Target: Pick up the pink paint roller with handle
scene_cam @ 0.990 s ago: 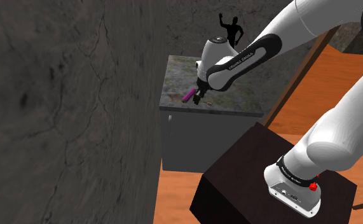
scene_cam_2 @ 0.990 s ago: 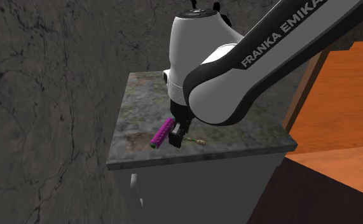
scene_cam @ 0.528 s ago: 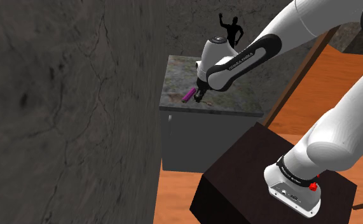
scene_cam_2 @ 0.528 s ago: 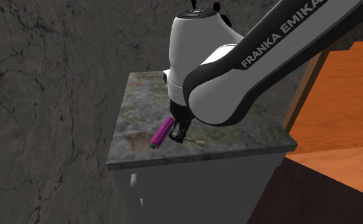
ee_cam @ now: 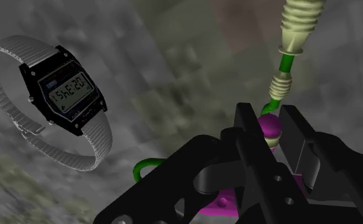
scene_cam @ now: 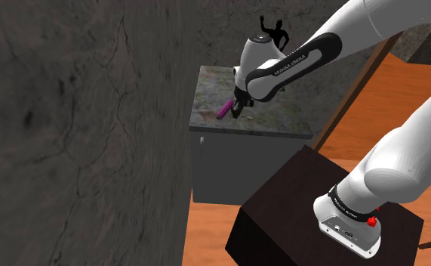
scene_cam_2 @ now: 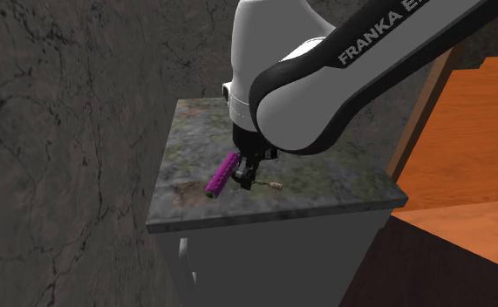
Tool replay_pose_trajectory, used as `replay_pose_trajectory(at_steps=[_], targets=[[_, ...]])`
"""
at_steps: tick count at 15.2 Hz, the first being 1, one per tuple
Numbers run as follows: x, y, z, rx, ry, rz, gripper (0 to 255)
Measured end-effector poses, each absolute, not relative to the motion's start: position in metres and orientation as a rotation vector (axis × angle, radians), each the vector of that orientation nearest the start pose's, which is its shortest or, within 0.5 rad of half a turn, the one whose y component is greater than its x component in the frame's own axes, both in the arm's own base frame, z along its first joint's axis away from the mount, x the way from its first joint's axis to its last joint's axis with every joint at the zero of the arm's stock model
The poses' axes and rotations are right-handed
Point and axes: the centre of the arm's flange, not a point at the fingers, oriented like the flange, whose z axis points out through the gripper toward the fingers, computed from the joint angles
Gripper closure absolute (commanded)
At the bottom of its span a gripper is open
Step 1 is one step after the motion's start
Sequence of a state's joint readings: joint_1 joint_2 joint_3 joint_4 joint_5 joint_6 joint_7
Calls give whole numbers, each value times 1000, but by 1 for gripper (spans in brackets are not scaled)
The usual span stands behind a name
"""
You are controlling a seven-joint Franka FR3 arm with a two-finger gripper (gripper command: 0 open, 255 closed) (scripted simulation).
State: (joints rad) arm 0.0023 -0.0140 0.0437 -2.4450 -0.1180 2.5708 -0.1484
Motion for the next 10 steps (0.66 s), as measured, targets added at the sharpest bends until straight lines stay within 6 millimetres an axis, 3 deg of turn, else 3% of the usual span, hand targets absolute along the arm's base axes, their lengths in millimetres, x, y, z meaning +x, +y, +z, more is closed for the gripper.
replay_pose_trajectory(at_steps=[10], targets=[[491, 25, 371, -3179, -463, -218, 255]])
